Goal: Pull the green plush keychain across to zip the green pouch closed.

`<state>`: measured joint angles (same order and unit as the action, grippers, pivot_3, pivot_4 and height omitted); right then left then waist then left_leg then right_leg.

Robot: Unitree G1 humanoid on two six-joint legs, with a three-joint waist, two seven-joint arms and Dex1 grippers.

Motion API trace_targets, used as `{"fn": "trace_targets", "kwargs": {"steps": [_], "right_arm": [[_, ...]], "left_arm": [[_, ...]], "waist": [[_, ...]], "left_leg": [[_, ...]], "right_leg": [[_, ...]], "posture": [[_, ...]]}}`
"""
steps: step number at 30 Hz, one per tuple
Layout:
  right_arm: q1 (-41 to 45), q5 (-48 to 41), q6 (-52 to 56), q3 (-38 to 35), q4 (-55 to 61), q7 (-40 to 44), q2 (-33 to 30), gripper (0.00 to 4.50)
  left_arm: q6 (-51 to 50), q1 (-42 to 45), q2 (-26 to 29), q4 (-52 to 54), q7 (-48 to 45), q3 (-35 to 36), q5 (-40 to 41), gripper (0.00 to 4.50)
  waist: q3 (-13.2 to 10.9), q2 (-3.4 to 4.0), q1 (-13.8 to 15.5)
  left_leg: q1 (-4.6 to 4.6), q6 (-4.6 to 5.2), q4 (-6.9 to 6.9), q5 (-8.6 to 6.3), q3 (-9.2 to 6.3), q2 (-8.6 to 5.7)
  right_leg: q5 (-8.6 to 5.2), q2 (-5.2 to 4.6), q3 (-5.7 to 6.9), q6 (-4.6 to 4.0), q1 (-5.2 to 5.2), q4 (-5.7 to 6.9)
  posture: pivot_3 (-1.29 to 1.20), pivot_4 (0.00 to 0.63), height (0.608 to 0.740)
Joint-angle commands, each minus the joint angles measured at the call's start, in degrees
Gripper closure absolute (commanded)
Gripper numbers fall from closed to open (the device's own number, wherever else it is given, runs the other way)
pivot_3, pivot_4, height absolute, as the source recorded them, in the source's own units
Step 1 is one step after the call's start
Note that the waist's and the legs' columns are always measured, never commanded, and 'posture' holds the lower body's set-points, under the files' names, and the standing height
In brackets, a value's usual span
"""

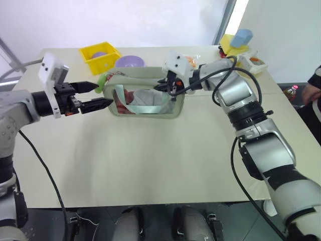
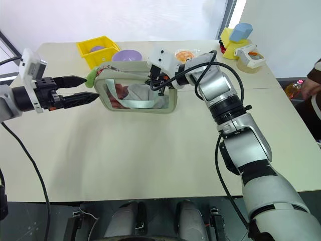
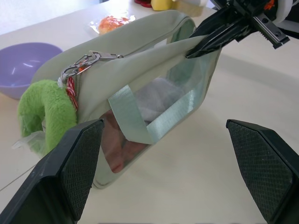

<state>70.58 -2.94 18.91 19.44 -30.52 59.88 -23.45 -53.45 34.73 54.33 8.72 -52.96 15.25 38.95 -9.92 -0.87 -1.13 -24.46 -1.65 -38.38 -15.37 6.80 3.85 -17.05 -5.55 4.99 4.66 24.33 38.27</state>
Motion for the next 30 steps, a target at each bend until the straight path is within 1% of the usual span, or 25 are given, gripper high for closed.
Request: {"fn": "trace_targets", "kwargs": {"steps": [1, 3, 5, 7, 8, 11, 13, 17, 20, 24, 27, 30], "right_arm": [[2.5, -1.0, -1.8, -3.9, 2.0, -0.6, 0.4, 4.46], [2.1, -1.4, -2.0, -4.3, 4.3, 1.0, -0.8, 4.46], [0.5, -2.1, -1.8, -4.3, 8.9, 4.8, -3.4, 4.46], [-1.4, -4.0, 2.5, -4.6, 14.0, 8.0, -5.5, 4.46], [-2.2, -4.7, 5.3, -4.9, 16.2, 8.3, -6.2, 4.46], [-5.4, -6.1, 10.8, -5.3, 23.0, 7.8, -7.1, 4.46], [-7.7, -6.7, 13.5, -4.9, 27.1, 7.1, -7.1, 4.46], [-11.1, -8.2, 20.6, -4.6, 33.6, 4.7, -5.8, 4.46], [-12.8, -9.7, 26.6, -4.4, 38.2, 2.3, -5.0, 4.46], [-13.1, -13.0, 33.3, -6.1, 41.5, 0.1, -3.9, 4.46], [-13.5, -13.6, 33.5, -6.1, 42.5, -0.6, -4.9, 3.39], [-14.0, -12.5, 30.6, -6.0, 43.6, -0.1, -8.7, 1.91]], "left_arm": [[3.1, 1.9, 3.0, -1.8, -1.2, 0.2, -2.0, 0.00], [4.0, 3.5, 5.3, -4.4, -3.0, 0.0, -2.7, 0.00], [4.8, 6.2, 7.7, -7.6, -4.7, 0.0, -3.3, 0.00], [5.9, 8.3, 9.0, -10.0, -5.9, -0.5, -3.9, 0.00], [6.3, 9.0, 9.1, -10.7, -6.2, -0.9, -4.2, 0.00], [6.5, 9.9, 8.8, -11.4, -6.6, -1.6, -4.2, 0.00], [4.9, 9.3, 8.1, -10.1, -6.5, -1.3, -2.9, 0.00], [3.4, 5.8, 7.5, -5.8, -6.8, -0.9, -1.4, 0.00], [3.7, 5.1, 7.1, -5.8, -6.3, -0.9, -1.6, 0.00], [3.7, 4.9, 7.6, -6.2, -6.8, -0.8, -1.6, 0.00], [3.2, 4.6, 7.4, -6.4, -6.5, -0.3, -1.4, 0.00], [4.0, 2.5, 8.0, -6.3, -7.4, -0.2, -2.0, 0.00]], "waist": [[0.0, 0.00, 0.0], [0.0, 0.00, 0.0], [0.0, -0.01, 0.2], [0.0, -0.01, 0.3], [0.0, -0.02, 0.4], [0.0, -0.02, 0.3], [0.0, -0.02, 0.3], [0.0, -0.02, 0.0], [0.0, -0.02, 0.1], [0.0, -0.04, 0.2], [0.0, -0.04, 0.3], [0.0, -0.04, 0.5]], "left_leg": [[0.00, 0.00, 0.00, 0.00, 0.00, 0.00], [0.00, 0.00, 0.00, 0.00, 0.01, 0.00], [-0.03, 0.00, 0.01, 0.00, 0.02, 0.00], [-0.05, 0.00, 0.03, 0.00, 0.02, -0.01], [-0.06, 0.00, 0.03, 0.00, 0.03, -0.02], [-0.04, 0.01, 0.01, -0.01, 0.05, -0.02], [-0.01, -0.01, -0.01, 0.00, 0.04, -0.01], [0.00, -0.01, -0.01, 0.01, 0.04, 0.00], [0.00, -0.02, 0.00, 0.01, 0.01, 0.01], [0.00, -0.01, -0.08, 0.01, 0.02, 0.00], [-0.01, -0.01, -0.07, 0.00, 0.02, 0.00], [-0.01, 0.00, -0.07, 0.00, 0.02, -0.01]], "right_leg": [[0.00, 0.00, 0.00, 0.00, 0.00, 0.00], [0.00, 0.00, 0.00, 0.00, 0.00, -0.01], [0.00, 0.01, 0.01, 0.00, 0.03, -0.02], [0.00, 0.01, 0.01, 0.00, 0.05, -0.04], [0.00, 0.01, 0.01, 0.00, 0.05, -0.05], [0.00, 0.00, 0.01, 0.00, 0.03, -0.04], [0.00, 0.01, 0.01, 0.00, 0.03, 0.03], [0.00, 0.01, -0.01, 0.00, 0.04, 0.06], [0.00, 0.02, -0.01, 0.00, 0.04, 0.07], [0.00, 0.01, -0.01, 0.00, 0.03, 0.09], [0.00, 0.02, -0.01, 0.00, 0.04, 0.08], [0.00, 0.01, -0.01, 0.00, 0.03, 0.07]], "posture": [[0.00, 0.150, 0.739], [0.00, 0.150, 0.739], [0.00, 0.150, 0.739], [0.00, 0.150, 0.739], [0.00, 0.150, 0.739], [0.00, 0.150, 0.739], [0.00, 0.150, 0.739], [0.00, 0.150, 0.739], [0.00, 0.150, 0.739], [0.00, 0.150, 0.739], [0.00, 0.150, 0.739], [0.00, 0.150, 0.739]]}}
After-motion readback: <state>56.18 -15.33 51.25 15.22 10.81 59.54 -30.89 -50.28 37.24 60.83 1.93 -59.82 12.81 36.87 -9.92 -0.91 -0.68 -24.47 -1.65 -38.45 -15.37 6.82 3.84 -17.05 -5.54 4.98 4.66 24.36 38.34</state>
